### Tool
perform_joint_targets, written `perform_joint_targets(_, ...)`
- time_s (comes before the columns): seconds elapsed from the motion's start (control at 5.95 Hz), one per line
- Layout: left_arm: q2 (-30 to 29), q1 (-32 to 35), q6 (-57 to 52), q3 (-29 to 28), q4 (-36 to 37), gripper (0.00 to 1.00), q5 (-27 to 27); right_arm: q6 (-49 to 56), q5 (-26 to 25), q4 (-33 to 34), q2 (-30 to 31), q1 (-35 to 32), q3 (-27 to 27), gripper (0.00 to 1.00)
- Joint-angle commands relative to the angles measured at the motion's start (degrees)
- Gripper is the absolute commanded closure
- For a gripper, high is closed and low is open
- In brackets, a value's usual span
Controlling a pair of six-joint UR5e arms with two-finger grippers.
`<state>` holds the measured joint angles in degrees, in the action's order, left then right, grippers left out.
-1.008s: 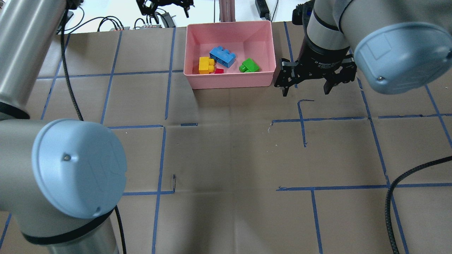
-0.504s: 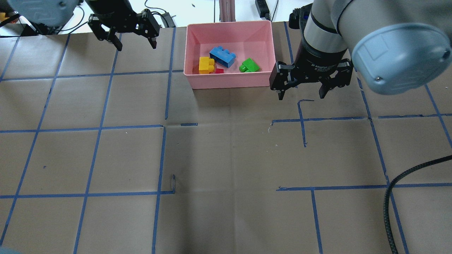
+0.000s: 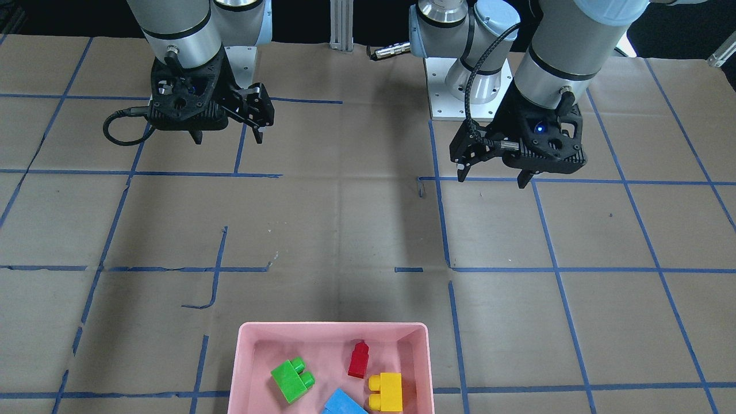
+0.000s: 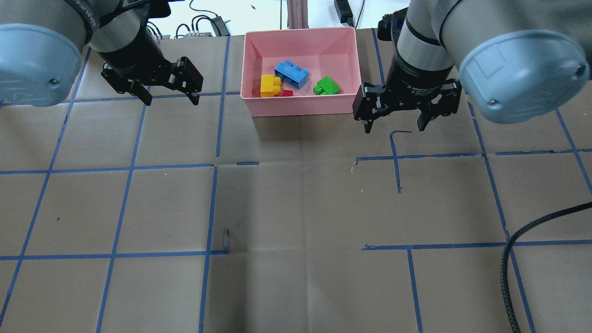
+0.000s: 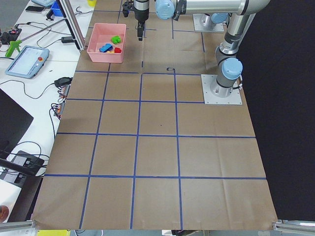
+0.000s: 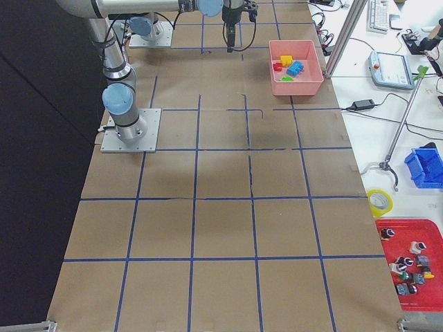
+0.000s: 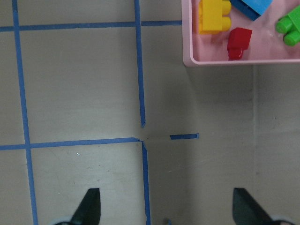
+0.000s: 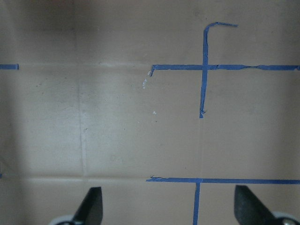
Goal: Put all blocks into box
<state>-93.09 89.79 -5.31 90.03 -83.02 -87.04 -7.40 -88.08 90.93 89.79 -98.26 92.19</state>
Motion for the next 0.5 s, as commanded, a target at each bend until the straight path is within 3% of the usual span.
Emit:
perform_joint_targets(0.0, 0.5, -0.1, -2.0, -0.2, 0.1, 0.0, -0.6, 0.0, 0.1, 0.3, -0.3, 0.0, 0.3, 0.0)
perform_joint_targets(0.17, 0.2, -0.1, -2.1, -0.2, 1.4, 0.0, -3.9, 0.0, 0.1, 0.5, -0.7, 0.0, 0.0, 0.0)
perform_joint_targets(0.34, 0.4, -0.1, -2.0, 0.1, 2.0, 0.0, -3.9, -0.1, 0.1, 0.3, -0.5, 0.0, 0.1, 0.0)
